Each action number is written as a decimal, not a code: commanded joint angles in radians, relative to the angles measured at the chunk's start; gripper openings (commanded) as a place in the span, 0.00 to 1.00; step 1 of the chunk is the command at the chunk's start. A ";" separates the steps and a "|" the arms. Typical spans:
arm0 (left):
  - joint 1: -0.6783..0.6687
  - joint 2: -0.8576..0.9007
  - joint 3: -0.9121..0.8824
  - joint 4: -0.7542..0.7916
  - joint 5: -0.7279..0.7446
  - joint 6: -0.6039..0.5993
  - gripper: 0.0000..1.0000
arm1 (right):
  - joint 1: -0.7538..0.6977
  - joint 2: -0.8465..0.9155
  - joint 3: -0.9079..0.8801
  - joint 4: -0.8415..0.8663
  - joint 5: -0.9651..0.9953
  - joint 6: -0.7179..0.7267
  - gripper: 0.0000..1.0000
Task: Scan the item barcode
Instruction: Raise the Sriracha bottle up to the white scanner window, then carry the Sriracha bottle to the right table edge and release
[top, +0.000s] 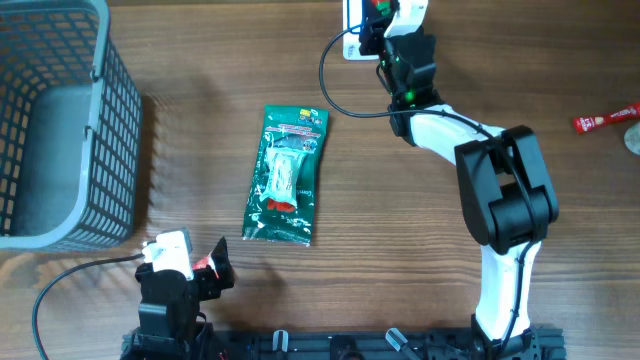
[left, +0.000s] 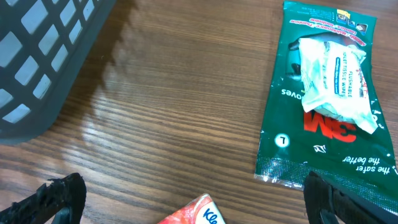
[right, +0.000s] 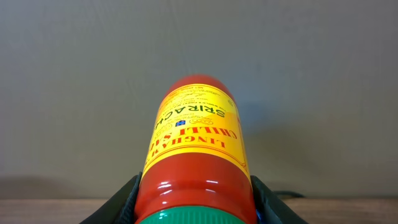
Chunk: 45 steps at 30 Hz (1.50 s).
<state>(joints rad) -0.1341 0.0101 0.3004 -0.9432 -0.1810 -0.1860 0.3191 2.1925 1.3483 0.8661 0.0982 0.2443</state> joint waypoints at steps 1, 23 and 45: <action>0.007 -0.003 -0.002 0.001 0.009 -0.005 1.00 | 0.002 -0.005 0.013 0.031 0.006 -0.005 0.41; 0.007 -0.003 -0.002 0.001 0.009 -0.005 1.00 | -0.012 -0.193 0.085 -0.292 0.354 -0.380 0.31; 0.007 -0.003 -0.002 0.001 0.009 -0.005 1.00 | -0.623 -0.082 0.083 -0.907 0.394 -0.240 0.53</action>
<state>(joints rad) -0.1341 0.0101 0.3004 -0.9432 -0.1810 -0.1860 -0.2871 2.0949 1.4284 -0.0639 0.5224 -0.0631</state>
